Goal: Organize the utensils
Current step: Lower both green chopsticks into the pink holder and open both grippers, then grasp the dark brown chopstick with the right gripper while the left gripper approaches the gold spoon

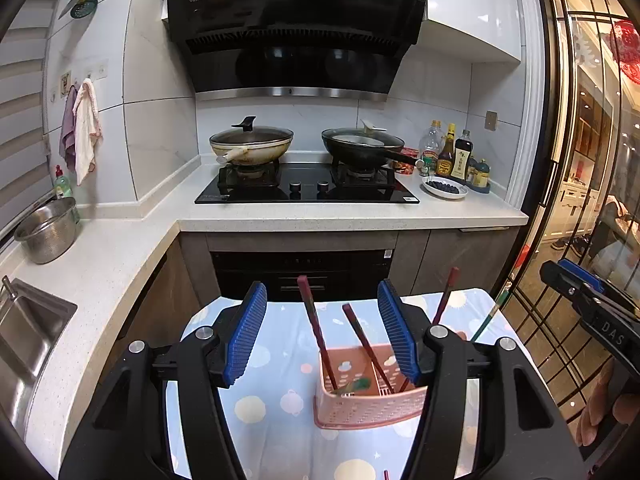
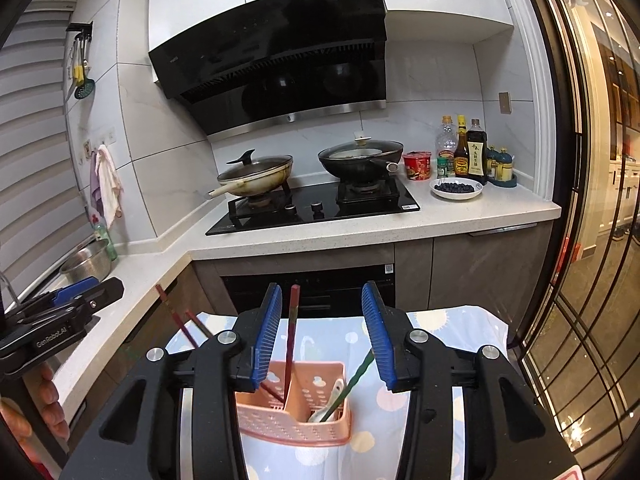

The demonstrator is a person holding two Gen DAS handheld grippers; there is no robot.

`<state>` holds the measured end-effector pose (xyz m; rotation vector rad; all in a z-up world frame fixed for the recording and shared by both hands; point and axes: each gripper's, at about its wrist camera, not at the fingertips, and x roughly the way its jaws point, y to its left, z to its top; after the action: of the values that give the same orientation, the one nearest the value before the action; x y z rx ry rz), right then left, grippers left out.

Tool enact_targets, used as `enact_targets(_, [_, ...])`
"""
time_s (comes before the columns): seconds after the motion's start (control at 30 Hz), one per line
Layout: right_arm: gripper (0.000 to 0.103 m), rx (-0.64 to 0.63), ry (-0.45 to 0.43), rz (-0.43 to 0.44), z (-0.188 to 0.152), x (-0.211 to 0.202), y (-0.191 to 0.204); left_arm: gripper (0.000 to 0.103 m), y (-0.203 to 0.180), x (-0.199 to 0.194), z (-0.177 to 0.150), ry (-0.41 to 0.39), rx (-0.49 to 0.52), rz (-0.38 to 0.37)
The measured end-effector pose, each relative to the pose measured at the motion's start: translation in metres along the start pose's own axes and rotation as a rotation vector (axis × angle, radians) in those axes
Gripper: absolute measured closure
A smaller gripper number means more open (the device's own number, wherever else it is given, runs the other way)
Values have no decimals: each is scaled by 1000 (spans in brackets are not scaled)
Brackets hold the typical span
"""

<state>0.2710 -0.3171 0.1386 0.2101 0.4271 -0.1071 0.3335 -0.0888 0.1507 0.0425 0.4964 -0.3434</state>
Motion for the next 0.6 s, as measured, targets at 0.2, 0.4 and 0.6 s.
enact_targets(0.2, [58,-14,-9,7,-14,-30,5,42,7,-21,-16,6,-11,4])
enact_targets(0.4, [57,-36,12,23,-38,-60,12,38,8,-46,-41,15,-11,14])
enact_targets(0.6, [56,-73,50,31,-78,-90,22,34,4,-68,-72,38,5,24])
